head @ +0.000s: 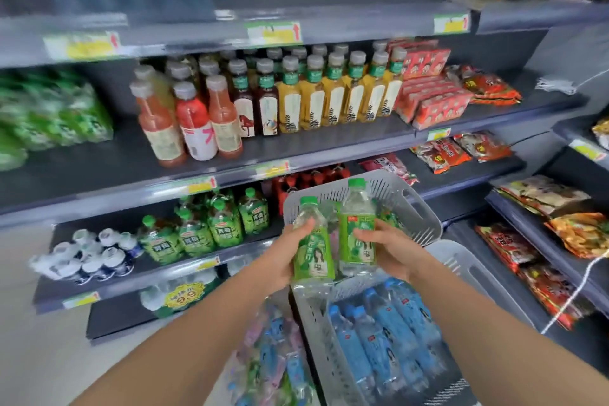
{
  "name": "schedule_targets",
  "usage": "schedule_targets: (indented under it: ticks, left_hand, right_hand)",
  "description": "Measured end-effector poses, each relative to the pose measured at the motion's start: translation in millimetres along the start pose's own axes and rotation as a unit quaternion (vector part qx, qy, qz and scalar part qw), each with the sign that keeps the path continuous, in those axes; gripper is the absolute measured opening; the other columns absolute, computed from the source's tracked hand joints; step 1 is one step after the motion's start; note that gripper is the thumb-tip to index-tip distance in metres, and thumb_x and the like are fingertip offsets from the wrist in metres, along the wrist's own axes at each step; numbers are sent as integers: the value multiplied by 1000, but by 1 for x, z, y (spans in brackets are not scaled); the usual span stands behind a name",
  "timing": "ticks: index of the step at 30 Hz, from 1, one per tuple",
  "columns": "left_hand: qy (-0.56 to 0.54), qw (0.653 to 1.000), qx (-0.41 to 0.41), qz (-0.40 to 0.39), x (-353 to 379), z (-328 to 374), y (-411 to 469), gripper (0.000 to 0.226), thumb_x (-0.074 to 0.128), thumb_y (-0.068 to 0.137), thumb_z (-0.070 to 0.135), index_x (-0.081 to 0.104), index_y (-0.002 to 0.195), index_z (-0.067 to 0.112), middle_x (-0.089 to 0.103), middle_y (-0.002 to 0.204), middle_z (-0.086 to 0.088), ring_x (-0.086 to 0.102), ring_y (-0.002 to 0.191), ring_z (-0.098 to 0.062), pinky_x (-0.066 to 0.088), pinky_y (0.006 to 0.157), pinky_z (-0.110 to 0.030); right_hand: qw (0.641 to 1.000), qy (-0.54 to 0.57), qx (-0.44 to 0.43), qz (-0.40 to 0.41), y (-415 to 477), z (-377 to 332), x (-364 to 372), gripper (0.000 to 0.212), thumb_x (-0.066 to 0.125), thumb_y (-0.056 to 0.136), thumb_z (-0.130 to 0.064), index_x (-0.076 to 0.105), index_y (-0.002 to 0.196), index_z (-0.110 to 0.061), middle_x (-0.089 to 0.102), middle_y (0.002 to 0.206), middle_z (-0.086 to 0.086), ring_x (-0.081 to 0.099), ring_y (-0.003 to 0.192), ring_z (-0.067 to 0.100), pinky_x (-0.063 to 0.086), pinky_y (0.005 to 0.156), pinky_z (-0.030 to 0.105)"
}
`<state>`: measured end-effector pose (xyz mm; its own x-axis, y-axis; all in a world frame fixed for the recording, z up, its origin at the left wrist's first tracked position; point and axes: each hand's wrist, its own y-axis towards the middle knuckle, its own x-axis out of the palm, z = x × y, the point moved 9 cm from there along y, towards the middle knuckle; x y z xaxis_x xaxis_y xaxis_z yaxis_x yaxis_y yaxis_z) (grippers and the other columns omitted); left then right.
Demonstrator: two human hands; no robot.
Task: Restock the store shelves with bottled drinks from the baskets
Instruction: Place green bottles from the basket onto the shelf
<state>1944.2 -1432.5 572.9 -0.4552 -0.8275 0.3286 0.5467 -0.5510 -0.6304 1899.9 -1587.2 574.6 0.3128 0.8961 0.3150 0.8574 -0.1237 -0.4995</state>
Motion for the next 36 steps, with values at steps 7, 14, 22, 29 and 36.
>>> schedule_targets:
  ticks: [7, 14, 22, 29, 36]
  left_hand:
    - [13, 988, 121, 95, -135, 50, -43, 127, 86, 33, 70, 38, 143, 26, 47, 144, 0, 48, 129, -25, 37, 107, -55]
    - [7, 962, 203, 184, -250, 101, -130, 80, 85, 60, 45, 47, 123, 14, 59, 120, -3, 59, 110, -24, 45, 100, -53]
    - [17, 931, 274, 240, -359, 137, -192, 68, 77, 76, 37, 47, 132, 12, 55, 127, 1, 53, 115, -19, 40, 96, -36]
    - [9, 910, 305, 280, -430, 162, -220, 53, 75, 80, 30, 54, 127, 14, 59, 127, 1, 54, 116, -18, 38, 90, -32]
    - [-1, 898, 312, 311, -491, 191, -205, 58, 79, 75, 32, 57, 125, 14, 64, 121, 0, 59, 111, -17, 42, 94, -34]
  right_hand:
    - [997, -62, -20, -34, 26, -6, 124, 117, 96, 47, -15, 31, 145, -8, 52, 139, 10, 46, 131, 33, 23, 116, 54]
    - [980, -182, -63, -55, 47, -4, 256, 81, 92, 41, -33, 63, 116, -22, 71, 115, -2, 65, 108, 18, 43, 104, 41]
    - [961, -247, -89, -80, 74, 0, 389, 38, 83, 70, -11, 64, 99, -25, 72, 105, -4, 66, 100, 18, 49, 94, 36]
    - [948, -275, -130, -90, 111, -10, 470, 41, 85, 67, -7, 68, 103, -18, 73, 101, -3, 67, 96, 17, 52, 84, 34]
    - [938, -291, -164, -87, 180, -18, 530, 51, 87, 63, -2, 65, 108, -12, 71, 106, 3, 66, 101, 20, 52, 94, 40]
